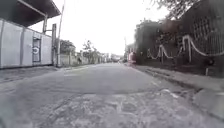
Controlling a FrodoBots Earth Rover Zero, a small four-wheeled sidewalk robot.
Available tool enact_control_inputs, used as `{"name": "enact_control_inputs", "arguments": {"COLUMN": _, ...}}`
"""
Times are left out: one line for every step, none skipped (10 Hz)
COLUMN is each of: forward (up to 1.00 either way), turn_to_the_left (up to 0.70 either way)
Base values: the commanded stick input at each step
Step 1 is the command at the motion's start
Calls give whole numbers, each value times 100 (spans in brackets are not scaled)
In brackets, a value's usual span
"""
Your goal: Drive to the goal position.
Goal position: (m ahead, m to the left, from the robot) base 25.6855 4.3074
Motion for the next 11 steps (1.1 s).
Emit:
{"name": "enact_control_inputs", "arguments": {"forward": 100, "turn_to_the_left": -35}}
{"name": "enact_control_inputs", "arguments": {"forward": 100, "turn_to_the_left": -35}}
{"name": "enact_control_inputs", "arguments": {"forward": 100, "turn_to_the_left": -35}}
{"name": "enact_control_inputs", "arguments": {"forward": 100, "turn_to_the_left": -35}}
{"name": "enact_control_inputs", "arguments": {"forward": 100, "turn_to_the_left": -15}}
{"name": "enact_control_inputs", "arguments": {"forward": 100, "turn_to_the_left": 5}}
{"name": "enact_control_inputs", "arguments": {"forward": 100, "turn_to_the_left": 5}}
{"name": "enact_control_inputs", "arguments": {"forward": 100, "turn_to_the_left": 5}}
{"name": "enact_control_inputs", "arguments": {"forward": 100, "turn_to_the_left": 5}}
{"name": "enact_control_inputs", "arguments": {"forward": 100, "turn_to_the_left": 5}}
{"name": "enact_control_inputs", "arguments": {"forward": 100, "turn_to_the_left": 5}}
